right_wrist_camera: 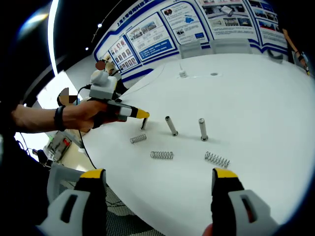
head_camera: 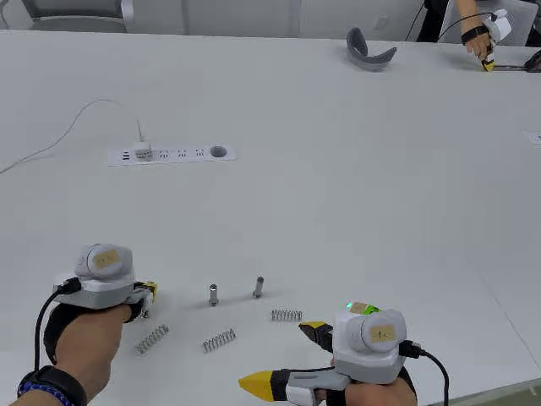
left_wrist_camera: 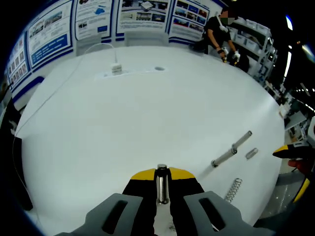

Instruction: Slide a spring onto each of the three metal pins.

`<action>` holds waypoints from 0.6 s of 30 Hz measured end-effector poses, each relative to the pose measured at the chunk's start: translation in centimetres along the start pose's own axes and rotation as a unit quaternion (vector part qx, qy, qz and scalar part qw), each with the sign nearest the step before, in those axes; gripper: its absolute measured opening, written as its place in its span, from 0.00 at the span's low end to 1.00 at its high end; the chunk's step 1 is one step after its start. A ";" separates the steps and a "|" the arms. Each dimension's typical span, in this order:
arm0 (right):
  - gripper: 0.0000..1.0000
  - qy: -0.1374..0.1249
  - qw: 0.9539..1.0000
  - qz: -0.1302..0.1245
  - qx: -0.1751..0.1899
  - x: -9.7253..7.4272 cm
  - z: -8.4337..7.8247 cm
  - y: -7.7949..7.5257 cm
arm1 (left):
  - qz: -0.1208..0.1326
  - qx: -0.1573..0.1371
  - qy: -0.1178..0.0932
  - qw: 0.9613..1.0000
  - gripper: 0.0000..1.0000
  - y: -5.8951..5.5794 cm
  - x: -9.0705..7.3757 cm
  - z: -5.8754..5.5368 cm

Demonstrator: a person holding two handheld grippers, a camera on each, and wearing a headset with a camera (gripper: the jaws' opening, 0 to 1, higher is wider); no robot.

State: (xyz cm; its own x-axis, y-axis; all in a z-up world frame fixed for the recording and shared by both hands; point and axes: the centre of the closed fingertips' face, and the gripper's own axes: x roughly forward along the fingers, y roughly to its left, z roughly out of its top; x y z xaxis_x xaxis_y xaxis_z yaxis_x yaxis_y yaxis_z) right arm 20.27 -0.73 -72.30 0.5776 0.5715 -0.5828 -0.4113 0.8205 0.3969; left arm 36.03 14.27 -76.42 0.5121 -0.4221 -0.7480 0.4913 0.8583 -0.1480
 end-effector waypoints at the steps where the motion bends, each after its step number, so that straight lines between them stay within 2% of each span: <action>1: 0.90 0.000 1.000 0.000 0.000 0.0 0.0 0.0 | 0.000 0.000 0.000 1.000 0.07 0.0 -0.1 0.0; 8: 0.90 -0.002 1.000 0.000 0.000 -0.1 0.0 0.2 | 0.002 0.018 -0.003 1.000 0.07 0.0 -1.2 -0.2; 18: 0.90 -0.001 1.000 0.003 -0.004 -0.1 0.2 0.4 | 0.002 0.017 -0.011 1.000 0.07 0.4 -2.0 -0.3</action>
State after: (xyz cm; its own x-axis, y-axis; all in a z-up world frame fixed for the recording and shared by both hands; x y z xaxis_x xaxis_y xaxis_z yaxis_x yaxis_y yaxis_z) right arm 20.17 -0.45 -71.97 0.5772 0.5759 -0.5789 -0.4195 0.8174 0.3948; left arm 35.00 15.50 -75.16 0.5292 -0.4256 -0.7340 0.5128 0.8497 -0.1229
